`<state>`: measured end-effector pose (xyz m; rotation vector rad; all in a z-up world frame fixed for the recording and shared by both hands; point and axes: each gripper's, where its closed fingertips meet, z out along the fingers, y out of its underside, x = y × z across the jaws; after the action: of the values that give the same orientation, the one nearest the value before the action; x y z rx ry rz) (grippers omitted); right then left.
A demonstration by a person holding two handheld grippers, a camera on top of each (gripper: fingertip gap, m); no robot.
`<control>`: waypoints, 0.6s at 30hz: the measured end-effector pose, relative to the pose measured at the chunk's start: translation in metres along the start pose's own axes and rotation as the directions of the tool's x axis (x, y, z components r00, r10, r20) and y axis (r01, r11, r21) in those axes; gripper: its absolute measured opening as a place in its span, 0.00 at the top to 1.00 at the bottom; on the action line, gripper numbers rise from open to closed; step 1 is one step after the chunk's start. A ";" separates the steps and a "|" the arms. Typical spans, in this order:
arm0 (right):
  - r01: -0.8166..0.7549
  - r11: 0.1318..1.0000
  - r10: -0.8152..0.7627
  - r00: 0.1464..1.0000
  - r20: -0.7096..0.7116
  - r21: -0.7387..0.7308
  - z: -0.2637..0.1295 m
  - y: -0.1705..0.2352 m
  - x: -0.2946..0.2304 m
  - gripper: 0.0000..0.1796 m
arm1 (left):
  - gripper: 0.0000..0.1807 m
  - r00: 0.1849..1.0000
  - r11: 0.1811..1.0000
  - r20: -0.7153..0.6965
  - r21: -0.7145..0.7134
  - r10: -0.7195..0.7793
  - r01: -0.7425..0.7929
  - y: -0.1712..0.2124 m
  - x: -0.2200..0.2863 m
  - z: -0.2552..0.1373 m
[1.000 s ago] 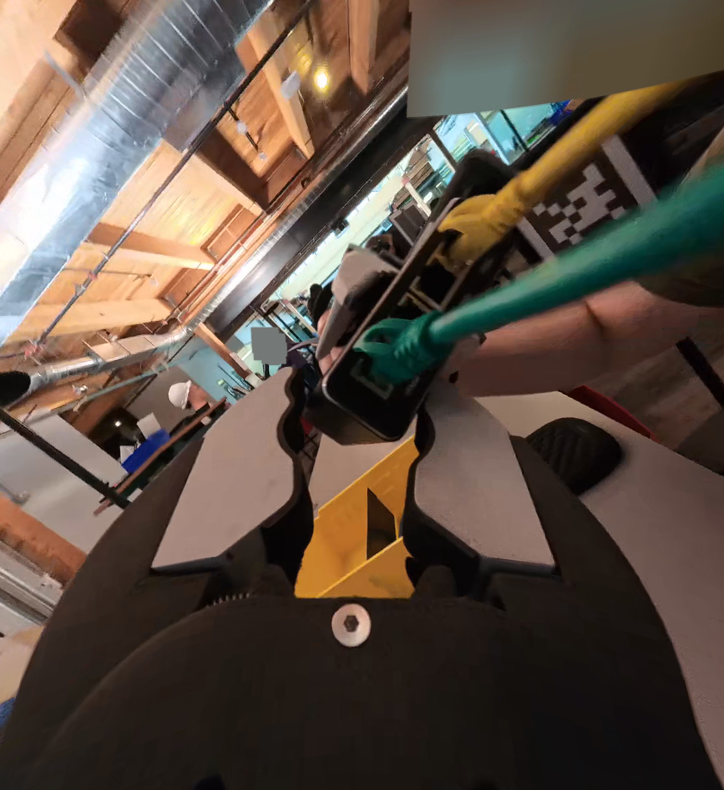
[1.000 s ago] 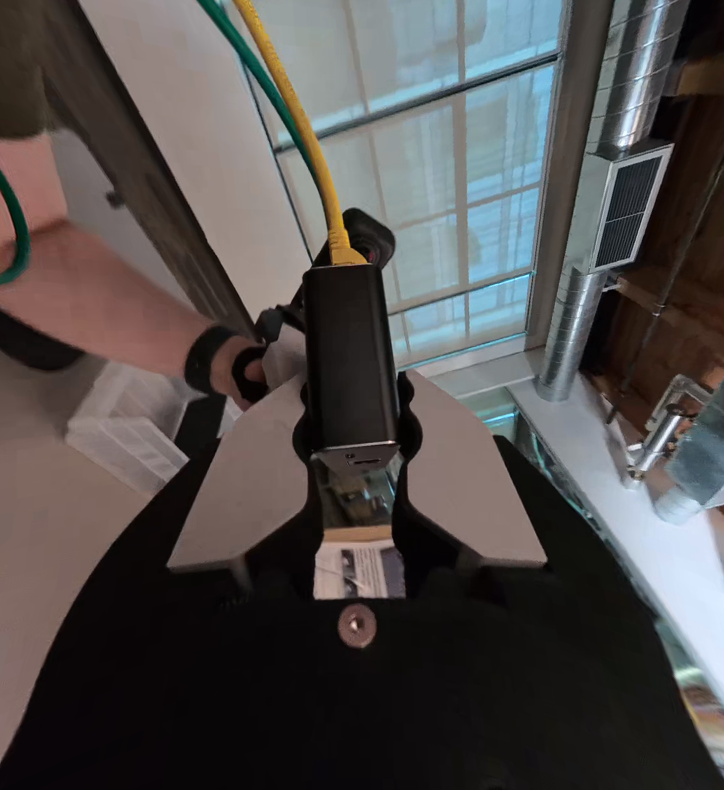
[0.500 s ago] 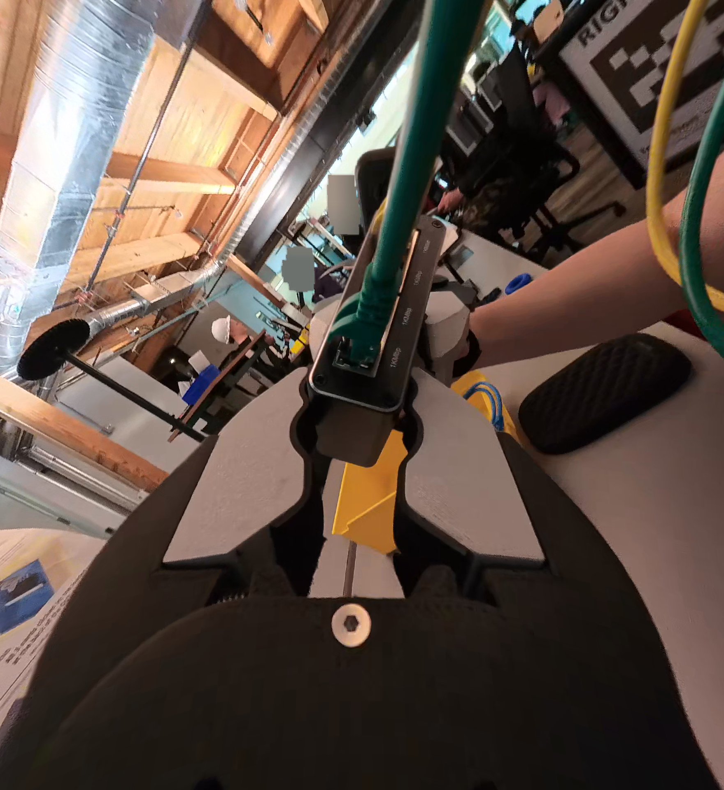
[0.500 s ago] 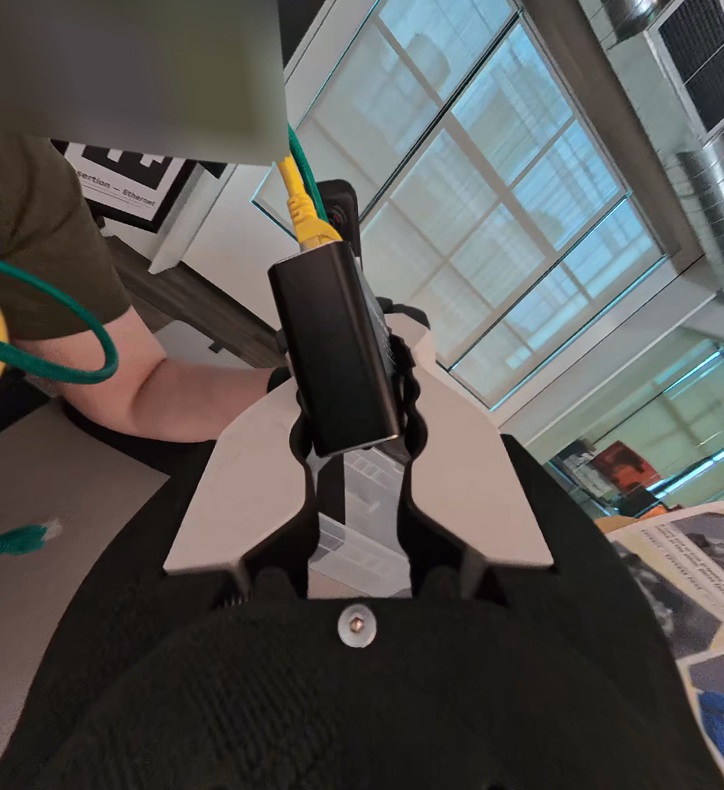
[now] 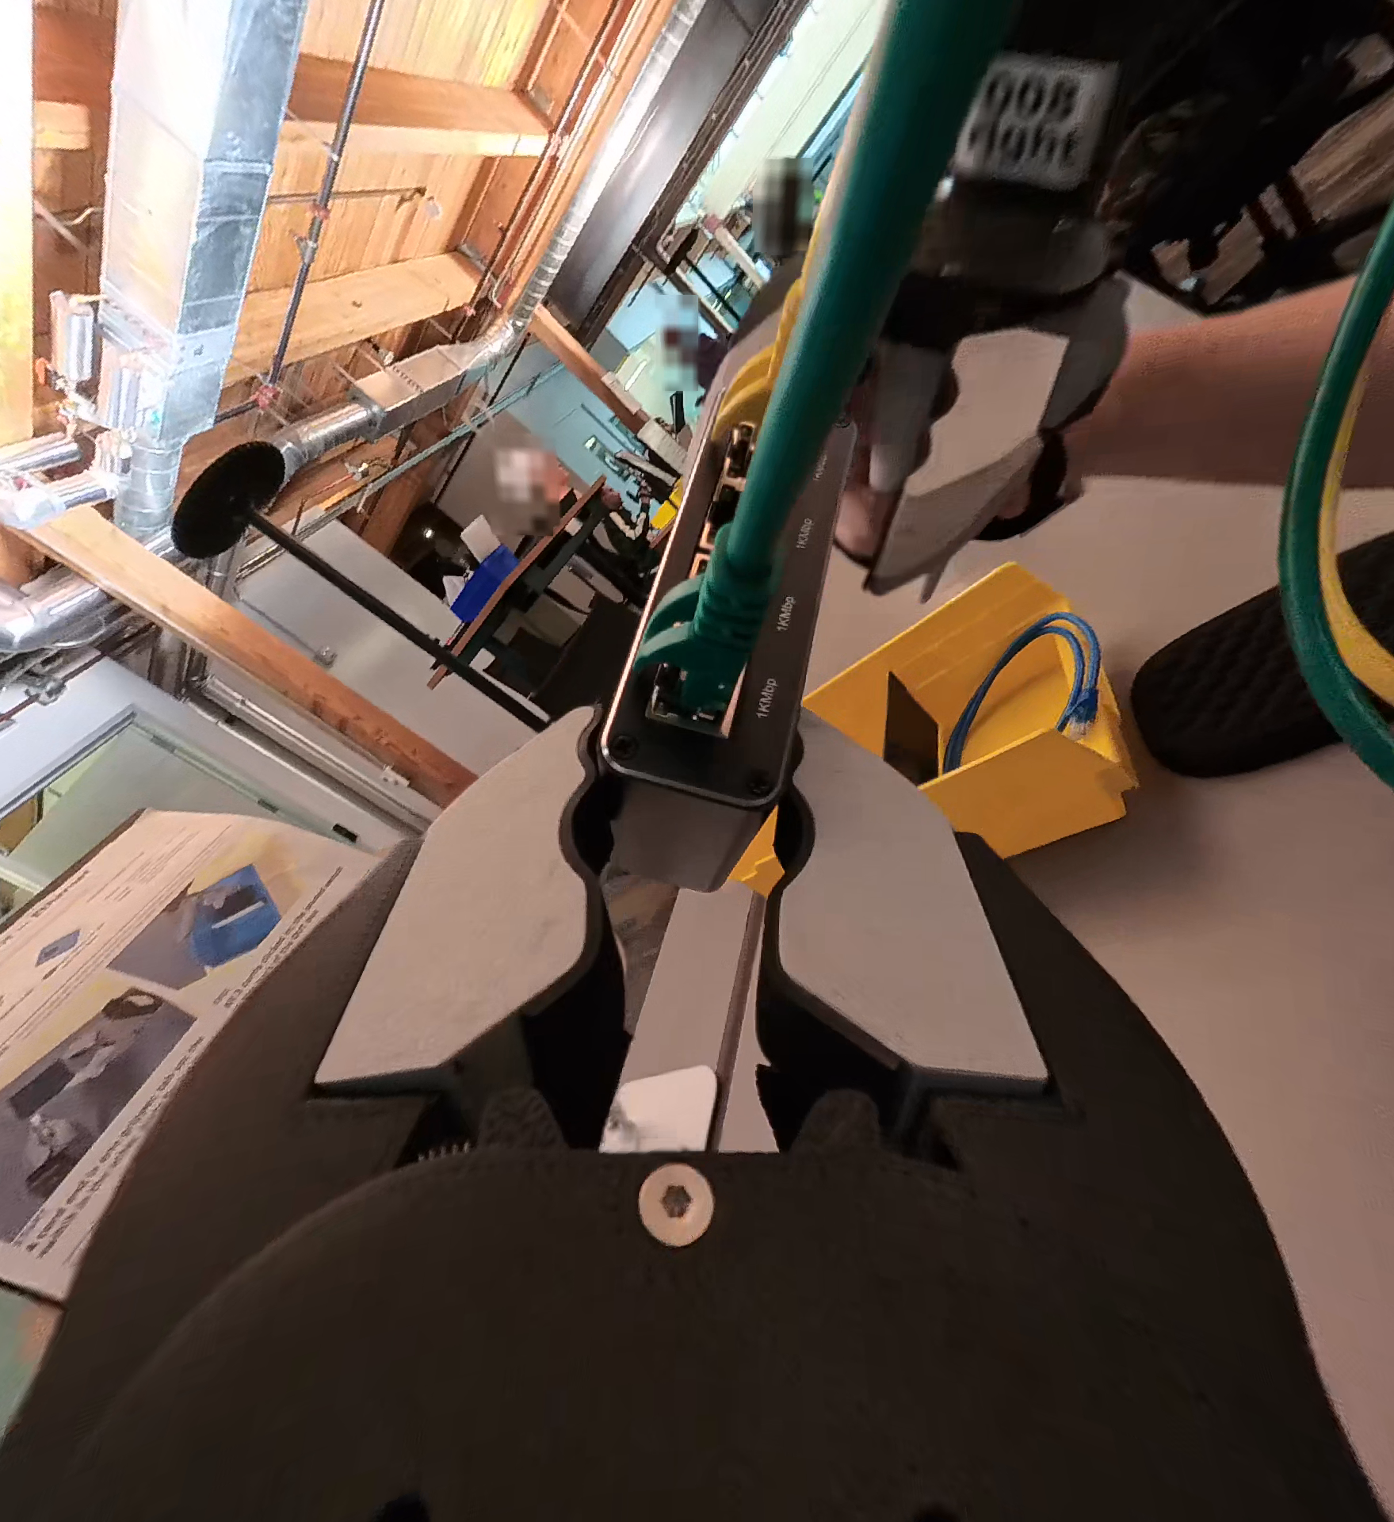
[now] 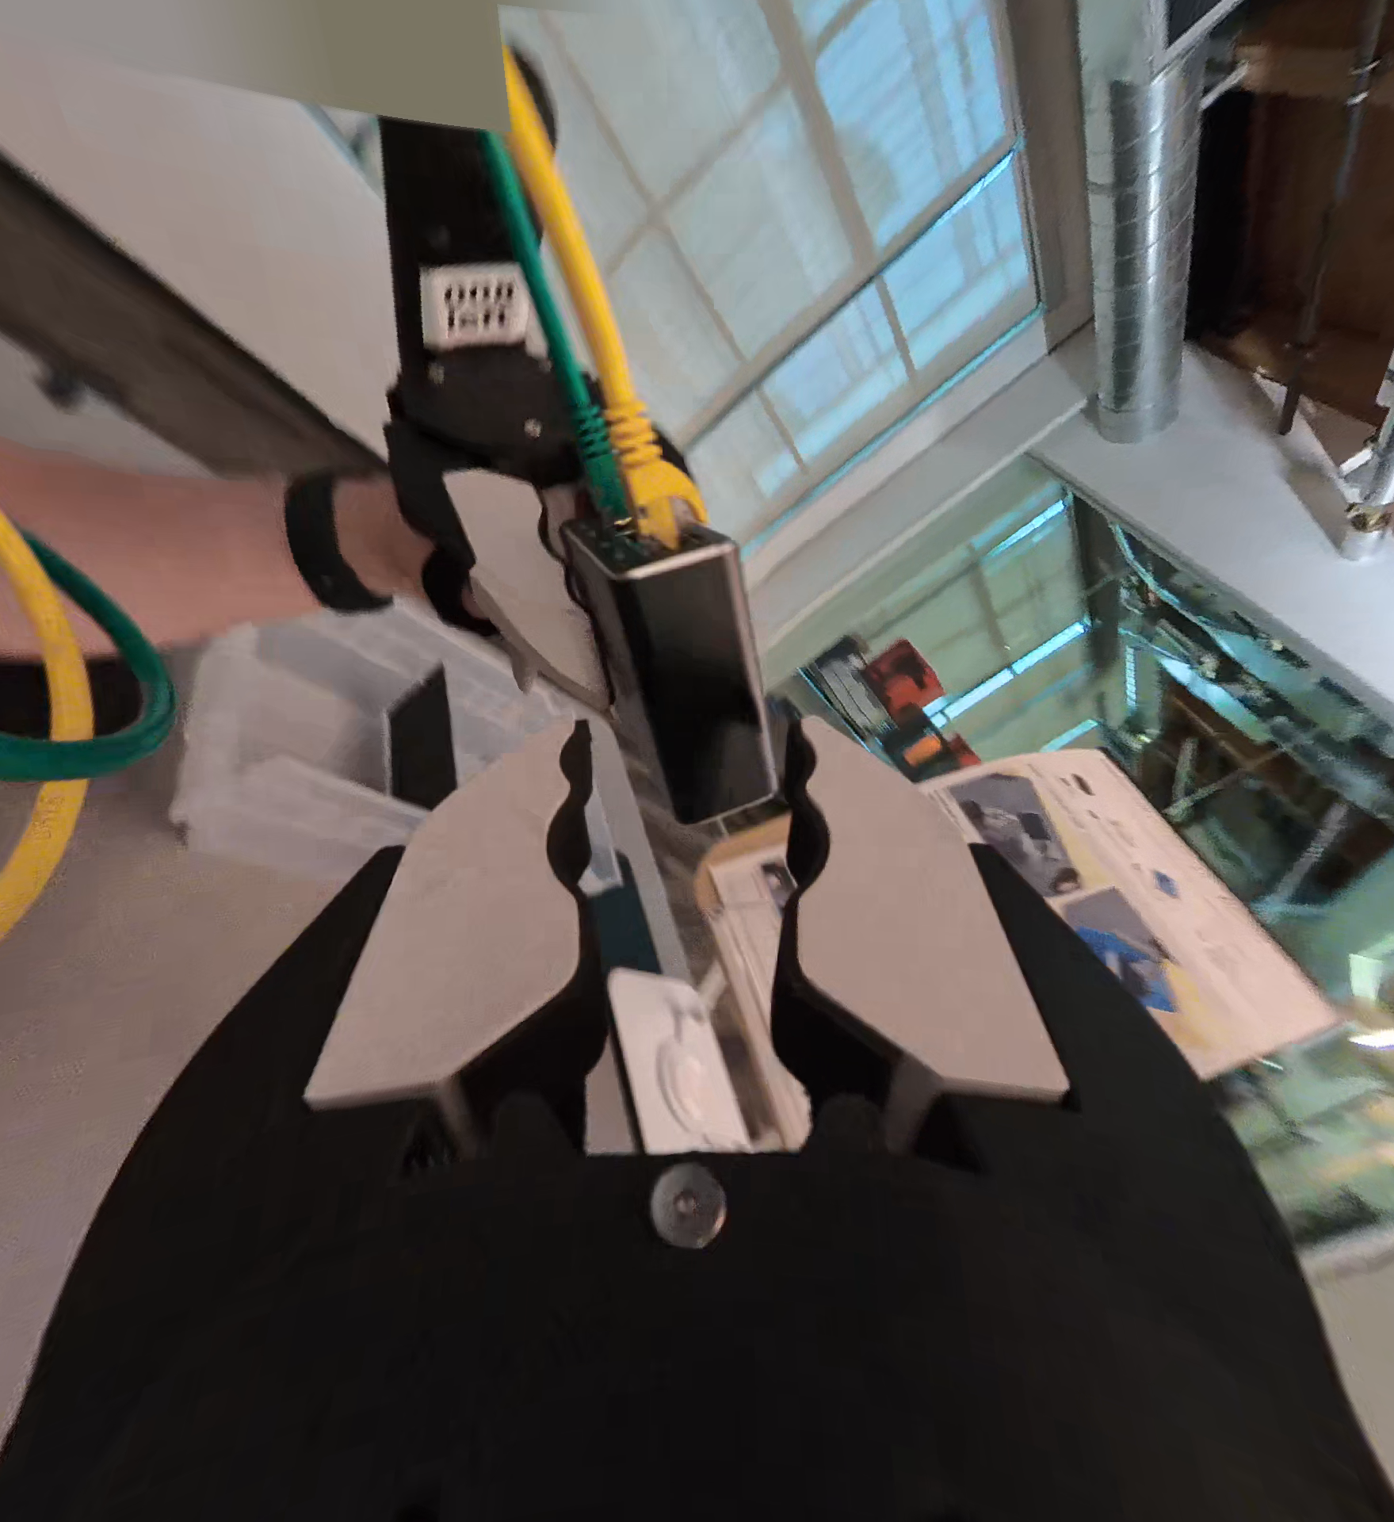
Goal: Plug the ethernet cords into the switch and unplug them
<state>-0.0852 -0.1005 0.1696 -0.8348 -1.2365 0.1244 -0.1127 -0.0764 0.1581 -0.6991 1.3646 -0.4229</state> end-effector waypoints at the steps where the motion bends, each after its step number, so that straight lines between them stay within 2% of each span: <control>1: 0.064 0.996 -0.064 0.998 0.005 -0.057 0.004 0.000 -0.003 0.74 | 0.80 1.000 1.000 0.000 -0.017 0.010 -0.010 0.002 0.000 0.000; 3: 0.176 0.973 -0.178 0.984 0.003 -0.146 0.011 -0.001 -0.005 0.74 | 0.80 1.000 0.998 -0.009 -0.049 0.026 -0.027 0.006 0.003 0.002; 7: 0.255 0.901 -0.233 0.967 0.105 -0.352 0.022 0.015 -0.009 0.74 | 0.80 0.997 0.989 -0.015 -0.125 0.077 -0.078 0.014 0.009 0.007; 10: 0.357 0.811 -0.309 0.934 0.178 -0.463 0.022 0.027 -0.014 0.80 | 0.79 0.990 0.964 -0.002 -0.225 0.144 -0.141 0.023 0.010 0.012; 12: 0.409 0.743 -0.361 0.912 0.197 -0.530 0.020 0.037 -0.012 0.80 | 0.80 0.984 0.950 0.007 -0.262 0.177 -0.169 0.027 0.010 0.013; 16: 0.428 0.756 -0.401 0.901 0.166 -0.496 0.016 0.033 -0.010 0.80 | 0.79 0.979 0.960 0.031 -0.204 0.203 -0.193 0.019 0.011 0.015; 18: 0.494 0.745 -0.485 0.863 0.145 -0.449 0.012 0.026 -0.010 0.80 | 0.78 0.975 0.966 0.048 -0.149 0.219 -0.210 0.009 0.014 0.016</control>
<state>-0.0903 -0.0806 0.1468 -0.8908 -1.4943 -0.6302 -0.0957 -0.0754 0.1422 -0.6675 1.4020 -0.1297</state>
